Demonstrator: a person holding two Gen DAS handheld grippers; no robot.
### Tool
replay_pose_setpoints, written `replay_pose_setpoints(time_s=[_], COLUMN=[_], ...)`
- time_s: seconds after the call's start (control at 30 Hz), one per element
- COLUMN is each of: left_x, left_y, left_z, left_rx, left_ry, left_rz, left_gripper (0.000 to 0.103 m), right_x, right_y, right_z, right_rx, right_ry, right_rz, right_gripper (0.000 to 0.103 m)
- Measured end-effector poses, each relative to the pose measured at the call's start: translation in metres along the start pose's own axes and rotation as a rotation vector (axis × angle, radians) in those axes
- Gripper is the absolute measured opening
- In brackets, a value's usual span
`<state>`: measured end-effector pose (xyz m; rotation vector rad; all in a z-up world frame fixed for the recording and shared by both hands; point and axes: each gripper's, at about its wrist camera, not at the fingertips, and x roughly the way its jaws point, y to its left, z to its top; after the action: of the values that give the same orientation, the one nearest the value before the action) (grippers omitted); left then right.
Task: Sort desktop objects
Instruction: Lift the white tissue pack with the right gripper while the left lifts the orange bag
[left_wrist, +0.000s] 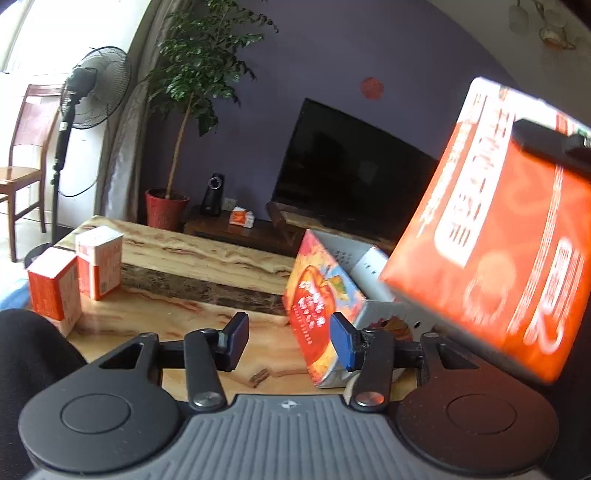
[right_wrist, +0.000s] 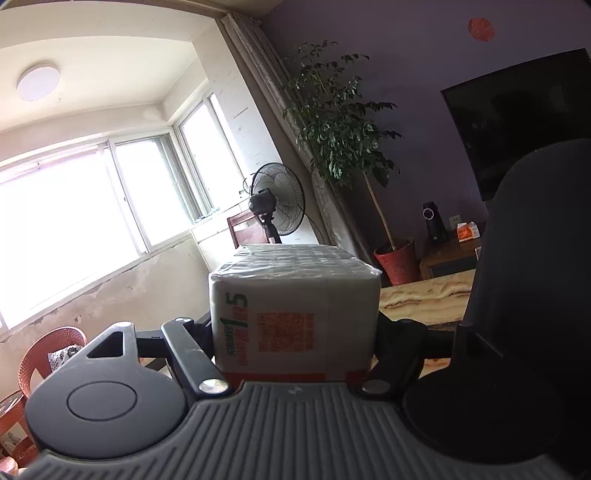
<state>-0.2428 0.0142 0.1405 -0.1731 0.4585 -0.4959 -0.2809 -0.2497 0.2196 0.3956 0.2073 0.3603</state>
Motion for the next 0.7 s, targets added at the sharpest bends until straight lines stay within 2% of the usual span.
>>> replay_pose_setpoints(time_s=[0.07, 0.17, 0.33, 0.43, 0.7], left_x=[0.006, 0.022, 0.04, 0.045, 0.052], left_y=[0.003, 0.011, 0.033, 0.043, 0.041], left_z=[0.0, 0.004, 0.002, -0.004, -0.012], left_rx=[0.005, 0.028, 0.027, -0.005, 0.013], left_ry=[0.026, 0.067, 0.117, 0.147, 0.173], left_rz=[0.042, 0.087, 0.151, 0.163, 0.147], left_gripper=[0.053, 0.053, 0.053, 0.053, 0.054], right_x=[0.012, 0.034, 0.049, 0.053, 0.078], right_y=[-0.002, -0.016, -0.011, -0.006, -0.005], right_z=[0.012, 0.026, 0.025, 0.019, -0.003], right_rx=[-0.017, 0.023, -0.016, -0.032, -0.063], right_ry=[-0.014, -0.032, -0.021, -0.011, 0.069], right_rz=[-0.004, -0.015, -0.027, -0.042, -0.053], right_gripper=[0.076, 0.076, 0.076, 0.076, 0.076])
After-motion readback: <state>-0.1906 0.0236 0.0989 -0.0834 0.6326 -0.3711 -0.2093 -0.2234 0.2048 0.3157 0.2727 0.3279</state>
